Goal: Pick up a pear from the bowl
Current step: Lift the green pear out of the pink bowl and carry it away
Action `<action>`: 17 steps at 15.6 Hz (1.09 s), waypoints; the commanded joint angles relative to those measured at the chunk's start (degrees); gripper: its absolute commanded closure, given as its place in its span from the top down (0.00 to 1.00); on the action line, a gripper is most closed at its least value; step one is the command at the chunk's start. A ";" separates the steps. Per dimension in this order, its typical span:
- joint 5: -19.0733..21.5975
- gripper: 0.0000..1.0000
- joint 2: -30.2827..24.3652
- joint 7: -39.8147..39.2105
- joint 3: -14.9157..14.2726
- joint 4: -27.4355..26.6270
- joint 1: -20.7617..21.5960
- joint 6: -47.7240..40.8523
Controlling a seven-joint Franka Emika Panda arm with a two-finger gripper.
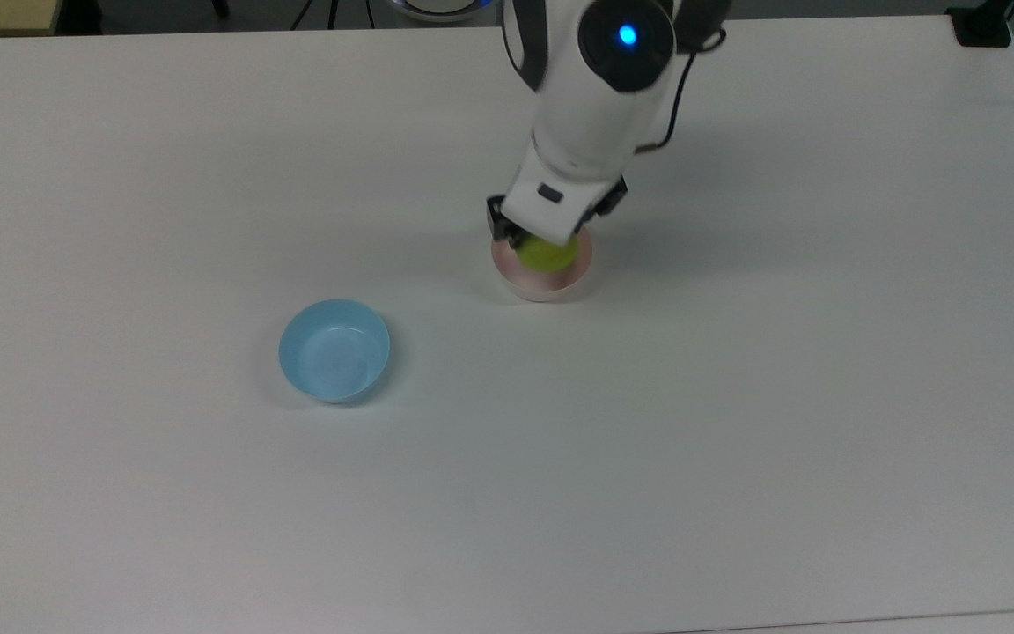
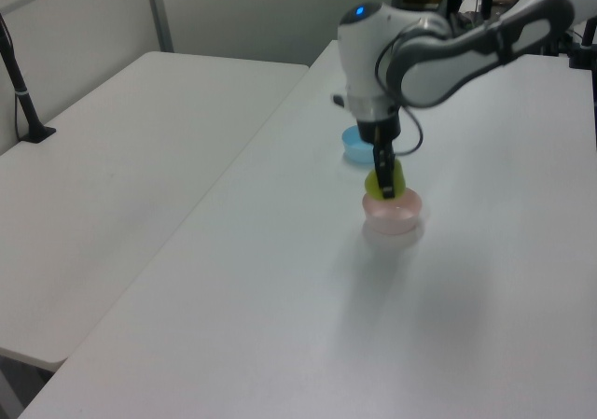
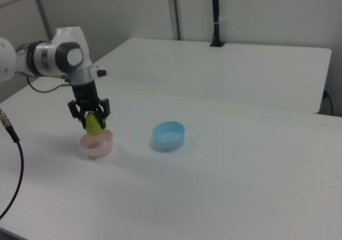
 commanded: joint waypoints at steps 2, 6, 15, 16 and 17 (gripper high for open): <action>1.81 0.32 -7.17 -6.68 0.35 -1.53 -5.95 -7.94; 1.29 0.32 -8.06 -11.42 0.71 -2.40 -14.30 -8.92; -3.38 0.35 2.13 -13.02 0.44 -4.08 -16.96 0.39; -3.73 0.39 2.40 -13.02 0.44 -4.08 -16.87 0.66; -3.90 0.49 2.67 -13.02 0.44 -4.08 -16.78 0.93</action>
